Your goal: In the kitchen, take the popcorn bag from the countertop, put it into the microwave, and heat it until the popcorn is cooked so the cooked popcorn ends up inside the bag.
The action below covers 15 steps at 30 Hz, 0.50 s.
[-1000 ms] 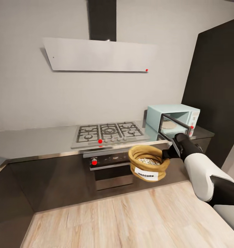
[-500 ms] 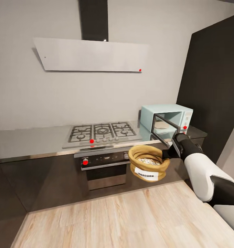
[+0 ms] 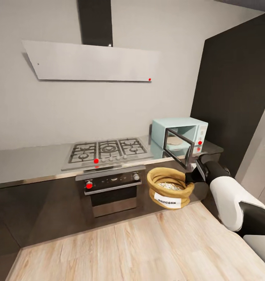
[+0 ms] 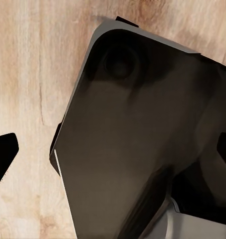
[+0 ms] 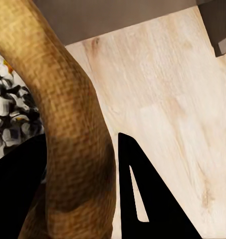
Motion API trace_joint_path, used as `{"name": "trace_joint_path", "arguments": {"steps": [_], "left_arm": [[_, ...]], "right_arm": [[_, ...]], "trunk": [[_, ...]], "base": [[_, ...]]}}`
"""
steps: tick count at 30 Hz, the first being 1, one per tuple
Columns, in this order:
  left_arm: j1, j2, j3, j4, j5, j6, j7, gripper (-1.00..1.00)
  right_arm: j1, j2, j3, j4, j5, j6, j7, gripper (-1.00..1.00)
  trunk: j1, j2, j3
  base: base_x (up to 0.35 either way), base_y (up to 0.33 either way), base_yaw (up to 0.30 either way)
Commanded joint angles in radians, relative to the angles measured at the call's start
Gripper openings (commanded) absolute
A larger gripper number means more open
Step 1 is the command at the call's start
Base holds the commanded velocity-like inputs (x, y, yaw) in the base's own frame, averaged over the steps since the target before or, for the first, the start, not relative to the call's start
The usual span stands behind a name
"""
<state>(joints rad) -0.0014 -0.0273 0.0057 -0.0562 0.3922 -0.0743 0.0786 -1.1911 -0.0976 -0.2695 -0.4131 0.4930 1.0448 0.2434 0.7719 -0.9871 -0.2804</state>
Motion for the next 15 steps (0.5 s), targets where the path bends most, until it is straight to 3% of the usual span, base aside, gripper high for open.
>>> {"name": "trace_joint_path", "arguments": {"steps": [1,8,15], "left_arm": [[0.000,0.000,0.000,-0.001,0.004,-0.002,0.003,1.00],[0.000,0.000,0.002,-0.001,0.005,-0.002,0.003,1.00],[0.000,-0.002,0.002,-0.002,0.005,-0.002,0.004,1.00]], "right_arm": [[-0.001,0.000,-0.007,-0.001,0.009,0.002,0.008,-1.00],[-0.001,-0.028,-0.006,-0.002,0.008,0.002,0.008,-1.00],[-0.001,-0.031,-0.004,-0.003,0.010,0.002,0.008,-1.00]], "trunk": [[0.000,-0.001,-0.001],[0.000,-0.001,-0.001],[0.000,-0.001,-0.001]], "base": [[0.000,0.000,-0.245],[0.000,0.000,-0.245],[0.000,0.000,-0.245]]}}
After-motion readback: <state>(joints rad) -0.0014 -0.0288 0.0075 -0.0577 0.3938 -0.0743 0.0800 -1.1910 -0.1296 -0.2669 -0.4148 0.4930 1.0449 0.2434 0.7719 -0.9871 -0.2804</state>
